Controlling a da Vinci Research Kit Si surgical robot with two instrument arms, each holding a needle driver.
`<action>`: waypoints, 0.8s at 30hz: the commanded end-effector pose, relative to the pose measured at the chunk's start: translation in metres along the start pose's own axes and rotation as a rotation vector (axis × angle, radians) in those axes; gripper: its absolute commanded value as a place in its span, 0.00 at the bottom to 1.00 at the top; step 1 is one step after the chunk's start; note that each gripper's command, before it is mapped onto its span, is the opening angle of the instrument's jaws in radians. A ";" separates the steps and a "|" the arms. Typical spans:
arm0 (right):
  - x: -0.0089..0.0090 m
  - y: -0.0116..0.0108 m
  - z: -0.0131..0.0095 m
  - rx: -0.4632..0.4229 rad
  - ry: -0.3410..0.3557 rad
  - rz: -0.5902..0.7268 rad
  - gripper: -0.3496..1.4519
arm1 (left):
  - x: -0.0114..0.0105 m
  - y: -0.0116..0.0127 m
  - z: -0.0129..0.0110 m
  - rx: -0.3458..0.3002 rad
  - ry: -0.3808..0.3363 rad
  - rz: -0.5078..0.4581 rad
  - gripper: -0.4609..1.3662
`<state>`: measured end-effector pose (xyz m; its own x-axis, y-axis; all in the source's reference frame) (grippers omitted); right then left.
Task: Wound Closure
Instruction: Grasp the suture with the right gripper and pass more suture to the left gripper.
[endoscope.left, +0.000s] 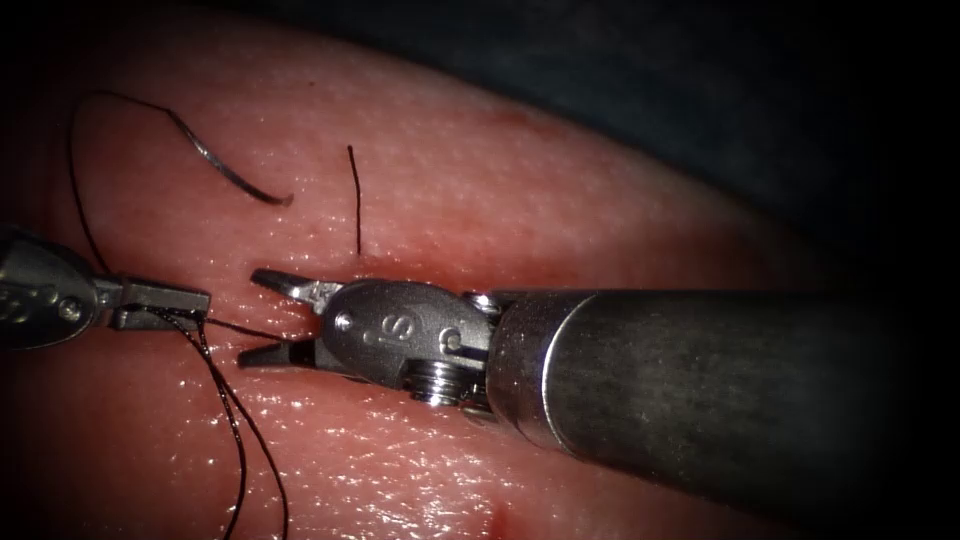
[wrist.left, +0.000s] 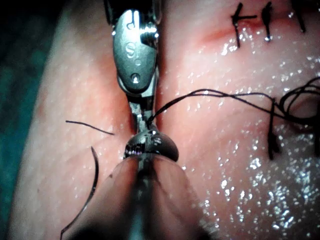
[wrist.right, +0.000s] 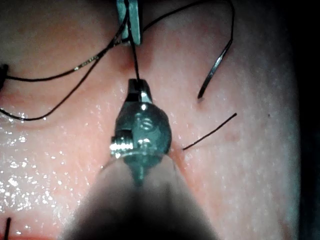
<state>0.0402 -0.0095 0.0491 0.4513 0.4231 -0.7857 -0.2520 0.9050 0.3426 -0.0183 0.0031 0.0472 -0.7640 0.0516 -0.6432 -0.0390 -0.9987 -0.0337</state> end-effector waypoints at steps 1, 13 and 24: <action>0.0000 -0.0001 -0.0002 0.004 0.002 -0.002 0.00 | -0.0001 0.0001 0.0000 -0.004 -0.001 0.003 0.06; -0.0002 0.0007 -0.0036 -0.043 0.013 -0.014 0.00 | -0.0005 0.0019 0.0001 0.009 -0.016 -0.053 0.86; -0.0012 0.0022 -0.0081 -0.095 0.024 0.008 0.00 | -0.0025 0.0061 -0.0019 -0.010 -0.035 -0.092 0.91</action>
<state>0.0319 -0.0083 0.0466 0.4289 0.4271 -0.7960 -0.3315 0.8941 0.3010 -0.0151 -0.0032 0.0470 -0.7805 0.1402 -0.6092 -0.0985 -0.9899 -0.1017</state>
